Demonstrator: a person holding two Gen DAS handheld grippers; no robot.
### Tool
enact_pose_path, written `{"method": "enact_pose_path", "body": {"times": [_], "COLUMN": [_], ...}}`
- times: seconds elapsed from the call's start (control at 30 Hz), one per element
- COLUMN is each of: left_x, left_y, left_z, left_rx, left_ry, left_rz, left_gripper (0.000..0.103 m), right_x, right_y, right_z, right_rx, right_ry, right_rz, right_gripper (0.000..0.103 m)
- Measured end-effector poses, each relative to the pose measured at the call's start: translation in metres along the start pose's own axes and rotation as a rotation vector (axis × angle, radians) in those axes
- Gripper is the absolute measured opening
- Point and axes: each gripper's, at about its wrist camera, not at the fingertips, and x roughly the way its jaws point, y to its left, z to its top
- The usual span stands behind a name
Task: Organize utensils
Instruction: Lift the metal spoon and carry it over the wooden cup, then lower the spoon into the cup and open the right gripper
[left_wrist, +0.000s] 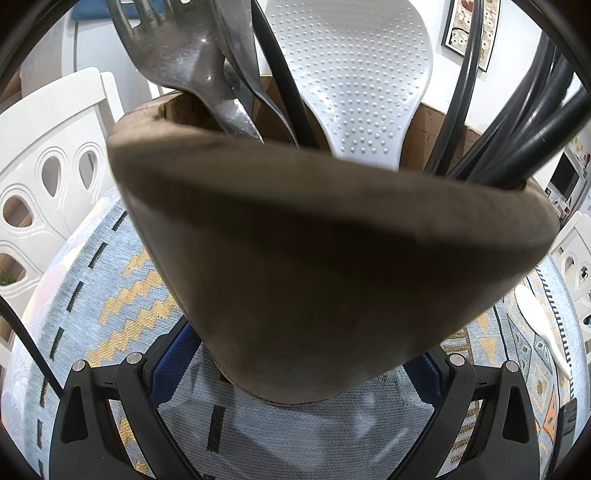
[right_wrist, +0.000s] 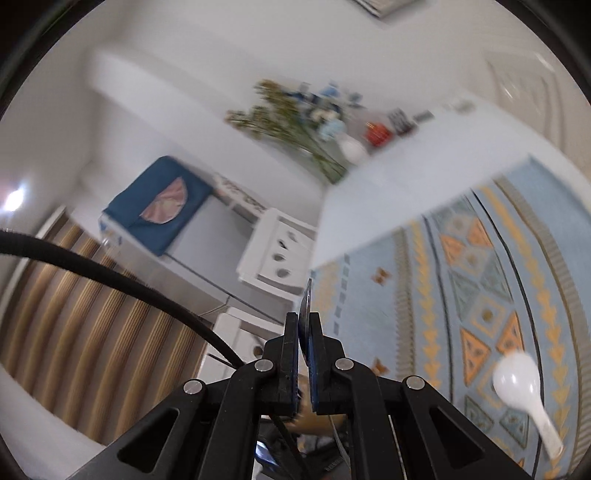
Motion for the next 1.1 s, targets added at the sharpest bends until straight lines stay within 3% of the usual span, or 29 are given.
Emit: {"method": "enact_pose_path", "body": {"times": [0.2, 0.43, 0.83, 1.1], "left_x": [0.0, 0.001, 0.003, 0.002], "left_y": [0.0, 0.0, 0.0, 0.004], "left_z": [0.0, 0.0, 0.001, -0.005], "left_rx": [0.0, 0.0, -0.002, -0.003], "left_ry": [0.0, 0.0, -0.002, -0.003], "left_rz": [0.0, 0.0, -0.004, -0.006], "left_gripper": [0.1, 0.1, 0.1, 0.1], "right_x": [-0.003, 0.042, 0.103, 0.103], "right_y": [0.065, 0.108, 0.109, 0.099], "right_z": [0.002, -0.016, -0.044, -0.053], "right_rx": [-0.191, -0.313, -0.383, -0.386], "right_ry": [-0.116, -0.1, -0.015, 0.031], "right_rz": [0.024, 0.012, -0.02, -0.055], "right_gripper": [0.004, 0.004, 0.004, 0.004]}}
